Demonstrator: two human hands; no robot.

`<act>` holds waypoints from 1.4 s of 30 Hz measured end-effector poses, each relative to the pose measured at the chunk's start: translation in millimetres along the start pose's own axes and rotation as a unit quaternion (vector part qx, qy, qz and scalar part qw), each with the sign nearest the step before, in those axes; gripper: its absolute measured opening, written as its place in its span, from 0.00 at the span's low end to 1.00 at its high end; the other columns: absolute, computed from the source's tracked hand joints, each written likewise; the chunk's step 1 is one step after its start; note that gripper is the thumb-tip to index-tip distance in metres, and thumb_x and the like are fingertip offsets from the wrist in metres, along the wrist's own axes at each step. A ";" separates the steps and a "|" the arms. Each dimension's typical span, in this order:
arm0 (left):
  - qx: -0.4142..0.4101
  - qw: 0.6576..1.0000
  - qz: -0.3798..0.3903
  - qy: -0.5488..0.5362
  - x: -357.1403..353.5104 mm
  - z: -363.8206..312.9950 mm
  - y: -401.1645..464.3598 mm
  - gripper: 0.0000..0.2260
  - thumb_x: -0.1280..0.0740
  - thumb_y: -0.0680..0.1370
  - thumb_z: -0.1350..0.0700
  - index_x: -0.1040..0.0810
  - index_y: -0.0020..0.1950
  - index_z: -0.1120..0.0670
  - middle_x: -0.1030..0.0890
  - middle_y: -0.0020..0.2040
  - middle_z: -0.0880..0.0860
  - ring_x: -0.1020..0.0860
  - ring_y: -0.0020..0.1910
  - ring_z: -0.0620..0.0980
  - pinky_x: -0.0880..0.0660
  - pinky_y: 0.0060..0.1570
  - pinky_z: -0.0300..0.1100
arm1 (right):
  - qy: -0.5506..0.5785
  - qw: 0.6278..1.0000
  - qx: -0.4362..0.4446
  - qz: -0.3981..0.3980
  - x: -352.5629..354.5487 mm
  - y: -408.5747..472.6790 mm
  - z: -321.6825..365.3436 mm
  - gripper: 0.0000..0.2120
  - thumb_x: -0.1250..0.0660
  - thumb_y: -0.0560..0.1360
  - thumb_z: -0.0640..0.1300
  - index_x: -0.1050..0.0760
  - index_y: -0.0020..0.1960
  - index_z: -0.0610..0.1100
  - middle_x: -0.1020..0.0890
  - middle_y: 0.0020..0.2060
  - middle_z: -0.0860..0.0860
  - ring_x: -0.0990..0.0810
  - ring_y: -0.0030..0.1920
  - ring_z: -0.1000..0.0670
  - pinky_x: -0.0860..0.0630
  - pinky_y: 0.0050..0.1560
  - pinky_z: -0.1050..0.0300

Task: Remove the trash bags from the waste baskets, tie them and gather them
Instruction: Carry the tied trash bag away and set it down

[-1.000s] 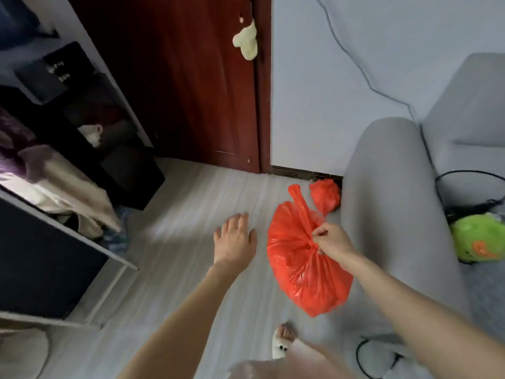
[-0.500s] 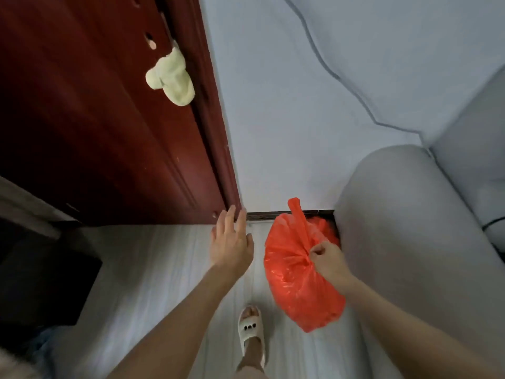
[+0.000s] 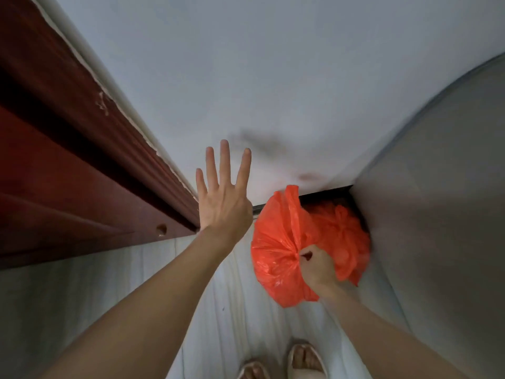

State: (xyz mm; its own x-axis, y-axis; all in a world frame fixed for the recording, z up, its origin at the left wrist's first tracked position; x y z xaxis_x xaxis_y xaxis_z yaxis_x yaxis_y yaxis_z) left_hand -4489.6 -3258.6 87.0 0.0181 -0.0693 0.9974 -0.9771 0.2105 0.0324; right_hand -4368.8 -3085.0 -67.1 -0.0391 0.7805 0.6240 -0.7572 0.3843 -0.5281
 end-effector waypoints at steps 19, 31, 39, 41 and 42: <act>-0.049 0.989 0.115 0.077 -43.5 -11.2 12.3 0.39 0.42 0.75 0.56 0.69 0.72 0.43 0.64 0.76 0.56 0.64 0.74 0.60 0.57 0.71 0.62 | 0.043 0.992 -0.040 0.107 -6.0 24.6 5.2 0.13 0.39 0.75 0.38 0.24 0.58 0.38 0.21 0.59 0.43 0.24 0.61 0.45 0.33 0.63 0.58; -0.222 0.925 0.296 -0.088 147.0 -185.7 -229.0 0.25 0.41 0.76 0.57 0.42 0.73 0.52 0.35 0.71 0.55 0.38 0.71 0.56 0.40 0.68 0.53 | 0.027 0.993 -0.097 0.067 201.9 -302.8 -28.7 0.17 0.46 0.76 0.38 0.26 0.61 0.39 0.23 0.61 0.42 0.25 0.60 0.44 0.31 0.55 0.58; -0.331 0.849 0.390 -0.131 197.9 -307.6 -449.5 0.21 0.41 0.78 0.54 0.37 0.71 0.55 0.32 0.69 0.56 0.34 0.68 0.56 0.36 0.67 0.50 | 0.184 0.953 -0.237 -0.048 230.4 -561.4 -199.3 0.15 0.47 0.78 0.42 0.25 0.59 0.44 0.19 0.55 0.44 0.20 0.53 0.45 0.28 0.48 0.59; -0.372 0.821 0.416 -0.120 205.5 -336.0 -524.6 0.21 0.42 0.79 0.53 0.36 0.71 0.55 0.32 0.69 0.57 0.34 0.69 0.55 0.37 0.68 0.49 | 0.239 0.928 -0.269 -0.094 231.0 -640.4 -252.4 0.15 0.46 0.78 0.43 0.25 0.59 0.44 0.20 0.56 0.44 0.21 0.55 0.45 0.28 0.51 0.58; -0.408 0.801 0.424 -0.111 213.8 -361.3 -578.8 0.20 0.42 0.79 0.53 0.36 0.71 0.55 0.31 0.69 0.56 0.33 0.69 0.55 0.37 0.69 0.47 | 0.267 0.908 -0.294 -0.133 233.4 -696.0 -289.4 0.14 0.46 0.78 0.43 0.25 0.59 0.44 0.20 0.57 0.45 0.21 0.57 0.46 0.29 0.52 0.58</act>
State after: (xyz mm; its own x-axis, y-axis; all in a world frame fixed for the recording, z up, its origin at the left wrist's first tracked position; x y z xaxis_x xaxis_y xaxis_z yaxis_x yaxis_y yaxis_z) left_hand -3843.5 -3043.0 304.5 -0.7048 0.2835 0.6503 -0.1529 0.8344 -0.5295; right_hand -3662.2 -3027.6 279.5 0.5344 0.6889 0.4897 -0.2081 0.6688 -0.7137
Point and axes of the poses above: each hand's wrist, its own y-axis towards the middle knuckle, its own x-axis out of the back of the hand, z = x × y, the point moved 10 cm from there along y, towards the middle knuckle
